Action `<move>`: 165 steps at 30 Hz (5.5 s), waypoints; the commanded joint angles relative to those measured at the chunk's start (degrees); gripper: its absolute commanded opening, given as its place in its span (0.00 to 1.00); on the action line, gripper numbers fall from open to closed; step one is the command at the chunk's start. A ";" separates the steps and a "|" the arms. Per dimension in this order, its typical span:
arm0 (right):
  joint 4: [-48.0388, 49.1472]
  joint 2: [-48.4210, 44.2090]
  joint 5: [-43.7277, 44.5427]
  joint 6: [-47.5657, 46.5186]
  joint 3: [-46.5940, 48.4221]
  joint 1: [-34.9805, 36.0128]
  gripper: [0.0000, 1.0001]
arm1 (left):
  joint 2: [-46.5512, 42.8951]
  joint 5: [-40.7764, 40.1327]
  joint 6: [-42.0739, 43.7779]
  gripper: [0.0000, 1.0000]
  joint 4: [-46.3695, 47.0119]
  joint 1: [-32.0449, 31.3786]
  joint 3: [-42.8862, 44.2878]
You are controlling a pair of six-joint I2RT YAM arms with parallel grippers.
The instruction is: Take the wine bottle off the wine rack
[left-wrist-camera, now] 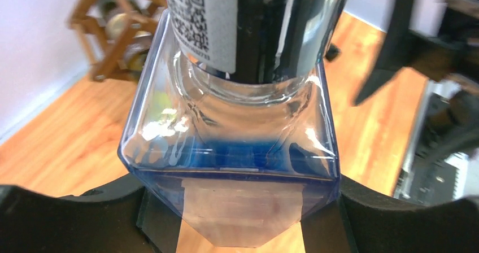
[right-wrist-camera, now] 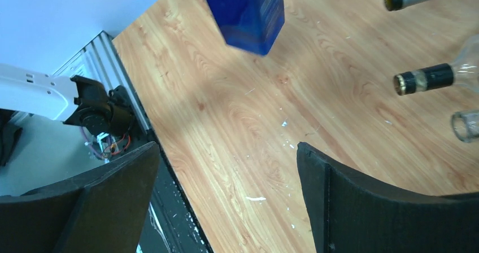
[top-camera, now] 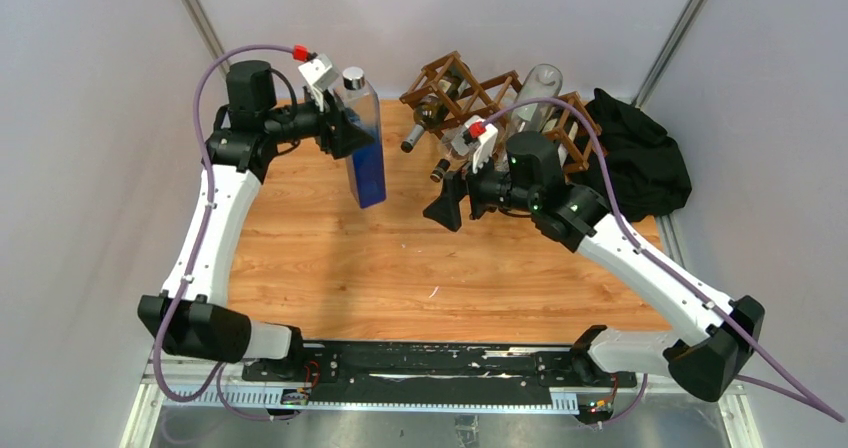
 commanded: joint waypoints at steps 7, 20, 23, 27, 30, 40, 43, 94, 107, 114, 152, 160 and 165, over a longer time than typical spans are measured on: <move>-4.73 -3.64 14.66 4.44 5.03 -2.54 0.92 | 7.21 -6.10 0.70 0.00 25.99 5.02 -0.93; -9.98 0.01 20.51 12.45 12.81 -7.70 0.91 | 27.85 -9.86 -6.66 0.00 46.98 6.43 4.65; -10.57 0.75 22.49 13.86 12.87 -8.93 0.93 | 32.09 -10.37 -6.79 0.00 49.25 6.43 6.91; -11.66 2.82 23.84 15.76 13.39 -11.47 0.94 | 36.39 -11.48 -6.19 0.00 51.22 6.43 8.82; -12.57 4.16 25.71 16.73 13.81 -13.46 0.94 | 37.68 -12.18 -6.09 0.00 53.61 6.43 8.92; -17.82 6.89 33.87 16.40 15.59 -16.01 0.94 | 41.94 -14.20 -5.54 0.00 55.32 6.43 11.52; -19.29 7.48 36.47 16.37 15.93 -16.00 0.95 | 42.23 -15.79 -5.12 0.11 57.00 6.43 10.90; -18.29 27.26 42.86 30.50 22.71 -18.72 0.36 | 4.07 -23.63 10.62 1.00 -13.24 13.85 -5.33; -14.37 15.87 40.69 27.71 19.07 -19.23 0.00 | 1.77 -19.45 11.57 1.00 -12.68 13.90 -7.96; -10.62 8.39 37.19 25.04 16.82 -19.48 0.00 | 1.22 -16.87 12.69 1.00 -12.26 13.88 -7.15; -21.72 12.98 -2.47 13.36 24.22 0.23 0.00 | -26.19 -16.10 67.40 1.00 -1.48 -9.85 -30.12; -28.24 18.55 -8.59 10.90 28.59 4.75 0.00 | -32.66 -19.39 73.32 1.00 8.31 -15.39 -41.38; -30.84 19.25 -10.45 11.13 27.32 7.86 0.00 | -33.36 -18.89 73.64 1.00 7.93 -17.21 -43.59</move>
